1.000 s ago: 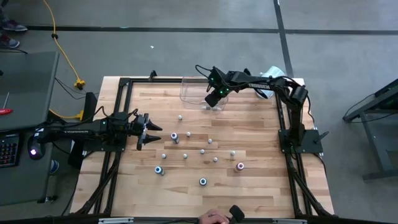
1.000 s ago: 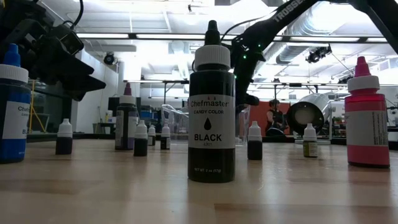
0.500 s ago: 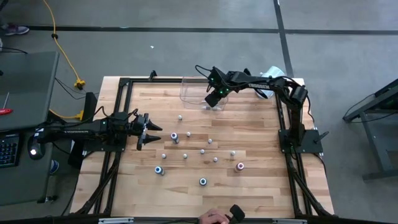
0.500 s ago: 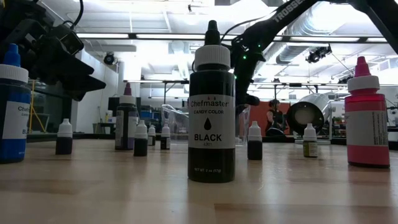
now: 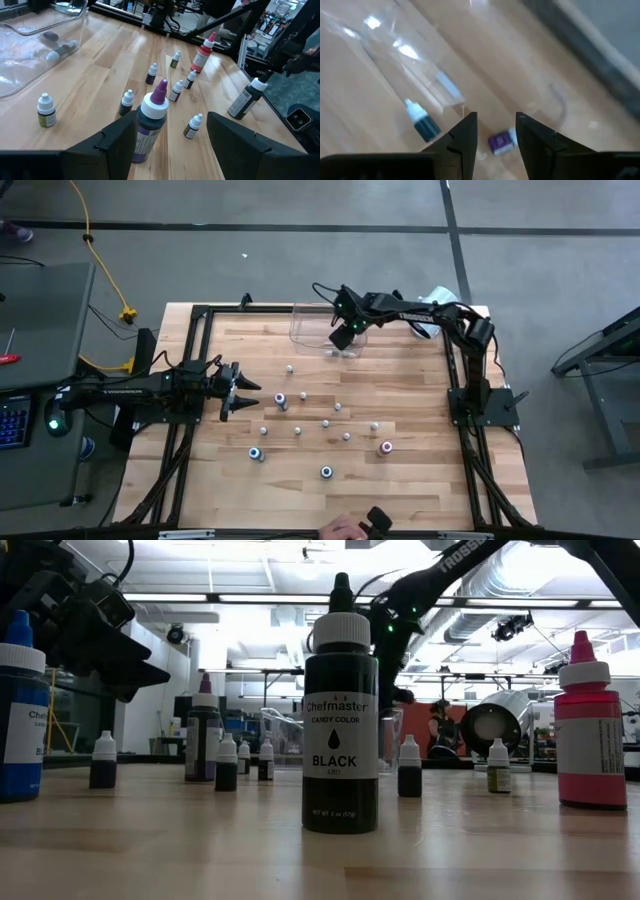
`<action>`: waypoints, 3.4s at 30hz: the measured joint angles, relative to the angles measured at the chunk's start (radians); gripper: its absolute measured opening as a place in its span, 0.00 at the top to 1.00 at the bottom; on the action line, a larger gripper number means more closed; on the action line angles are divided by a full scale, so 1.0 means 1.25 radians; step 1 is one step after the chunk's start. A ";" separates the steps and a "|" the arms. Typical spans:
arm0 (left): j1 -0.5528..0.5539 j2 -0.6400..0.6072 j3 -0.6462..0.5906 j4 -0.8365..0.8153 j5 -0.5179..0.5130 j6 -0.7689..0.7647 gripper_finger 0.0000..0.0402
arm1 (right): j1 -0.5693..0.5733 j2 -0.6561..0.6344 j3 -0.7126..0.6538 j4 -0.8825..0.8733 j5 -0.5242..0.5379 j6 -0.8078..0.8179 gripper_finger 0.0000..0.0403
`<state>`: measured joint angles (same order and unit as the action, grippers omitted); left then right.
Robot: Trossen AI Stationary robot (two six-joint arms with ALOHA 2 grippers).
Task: Pick & Place food coloring
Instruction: Put the small green food coloring into the transparent container
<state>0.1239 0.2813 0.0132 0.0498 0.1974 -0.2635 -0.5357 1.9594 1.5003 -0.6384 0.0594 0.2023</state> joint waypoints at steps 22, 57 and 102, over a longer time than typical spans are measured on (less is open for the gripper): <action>0.000 0.000 0.000 0.000 0.000 0.000 0.42 | 0.179 -0.001 0.329 -0.144 -0.196 -0.261 0.69; 0.000 0.000 0.000 0.000 0.000 0.000 0.42 | 0.378 0.137 -0.048 0.471 0.158 0.251 0.69; 0.000 0.000 0.000 0.000 0.000 0.000 0.42 | 0.375 0.243 -0.087 0.808 0.315 0.073 0.69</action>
<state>0.1242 0.2810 0.0132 0.0499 0.1974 -0.2637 -0.0673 2.2627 1.3918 0.3721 0.4535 0.2939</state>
